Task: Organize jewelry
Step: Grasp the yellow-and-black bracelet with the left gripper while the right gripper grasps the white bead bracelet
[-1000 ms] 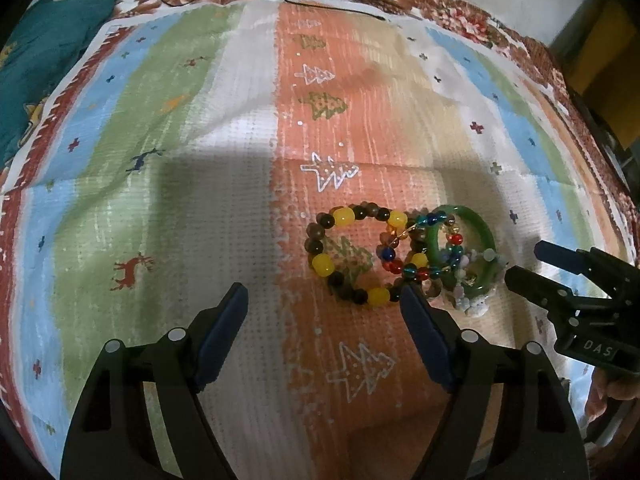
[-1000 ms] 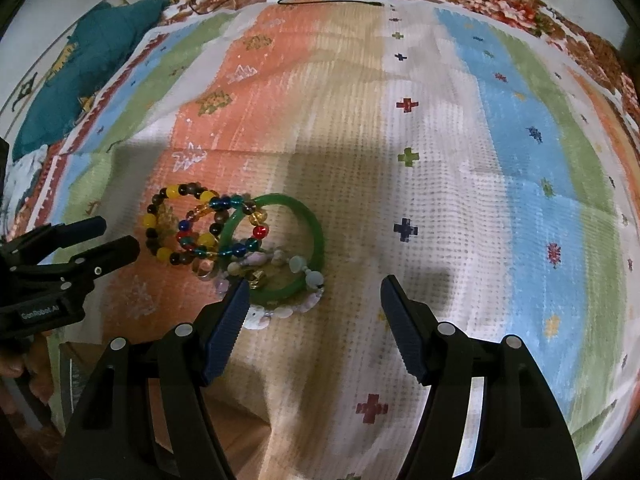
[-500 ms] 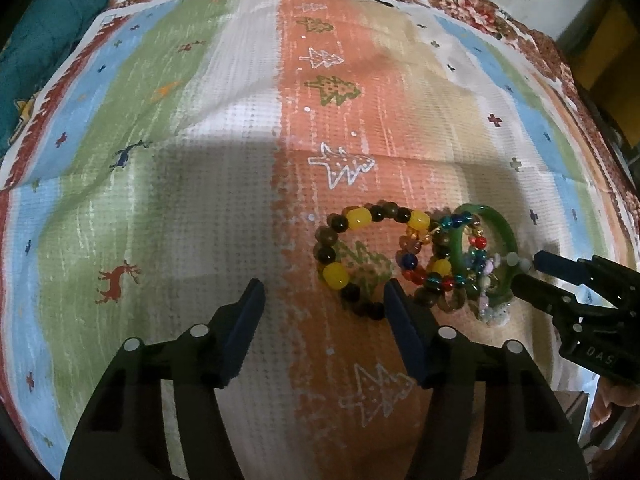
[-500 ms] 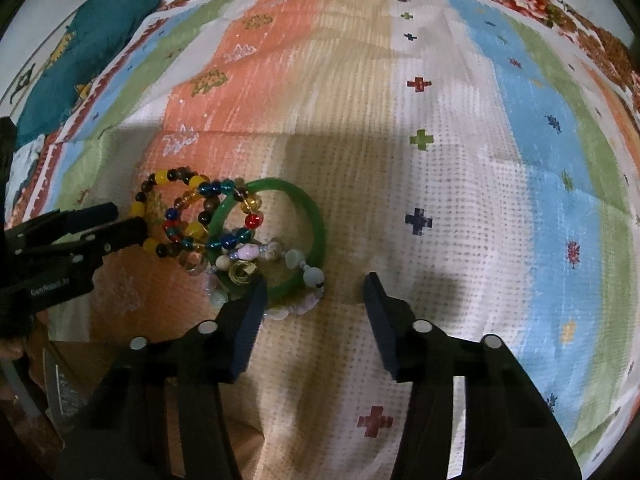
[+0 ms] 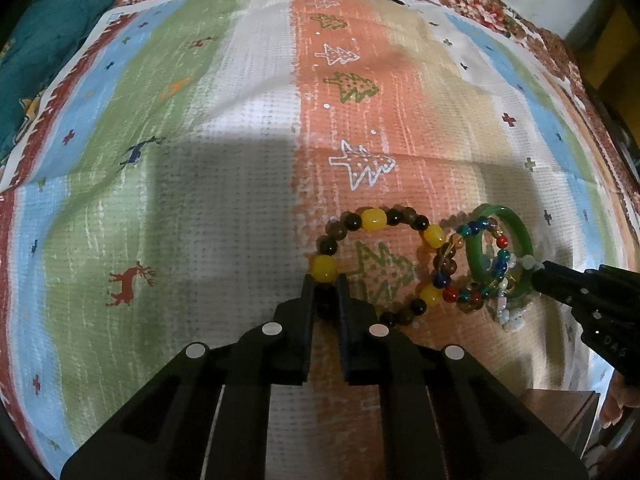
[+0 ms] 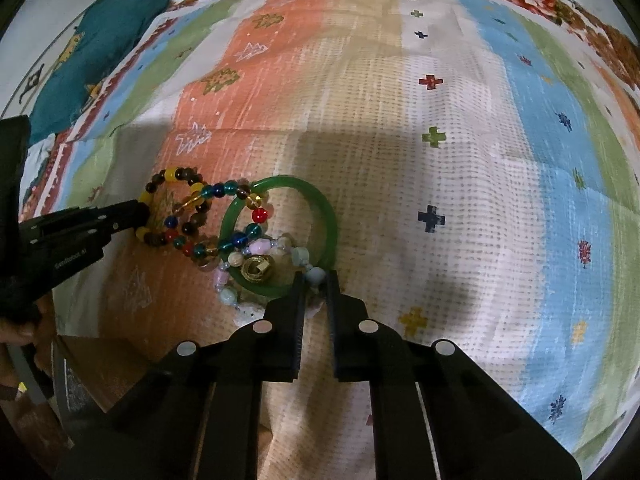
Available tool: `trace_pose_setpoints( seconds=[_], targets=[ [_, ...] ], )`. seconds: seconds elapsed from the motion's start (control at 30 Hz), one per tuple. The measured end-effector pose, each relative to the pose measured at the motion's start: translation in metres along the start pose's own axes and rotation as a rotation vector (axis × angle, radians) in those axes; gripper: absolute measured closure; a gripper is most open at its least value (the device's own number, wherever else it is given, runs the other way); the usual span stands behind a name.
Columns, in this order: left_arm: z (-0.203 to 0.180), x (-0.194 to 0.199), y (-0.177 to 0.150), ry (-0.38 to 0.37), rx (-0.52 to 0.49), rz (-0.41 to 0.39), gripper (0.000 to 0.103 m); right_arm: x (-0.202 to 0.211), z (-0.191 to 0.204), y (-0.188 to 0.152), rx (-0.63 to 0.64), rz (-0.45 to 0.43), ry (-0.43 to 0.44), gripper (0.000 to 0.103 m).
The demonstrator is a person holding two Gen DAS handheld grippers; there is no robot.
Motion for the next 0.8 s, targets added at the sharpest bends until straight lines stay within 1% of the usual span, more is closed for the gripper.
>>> trace_pose_setpoints(
  seconds=[0.13,0.47,0.8],
  targets=[
    [0.004,0.005,-0.001,-0.003,0.006,0.001,0.094,0.004,0.0,0.001,0.01,-0.007,-0.001,0.092],
    [0.013,0.037,0.009,-0.018,0.036,-0.062,0.094,0.019,-0.004,0.009,0.024,-0.05,-0.028,0.092],
    [0.004,0.069,0.009,-0.053,0.033,-0.116,0.094,0.047,0.016,0.015,0.056,-0.109,-0.018,0.092]
  ],
)
Point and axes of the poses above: each gripper's, at about its wrist camera, not at the fingertips, and x roughly against the way its jaws point, z to its left, y to its top, the point moved 10 cm from there along -x, roughly the way its jaws point, and after that the axes turned 1 degree about x, right-handed, at the moved point
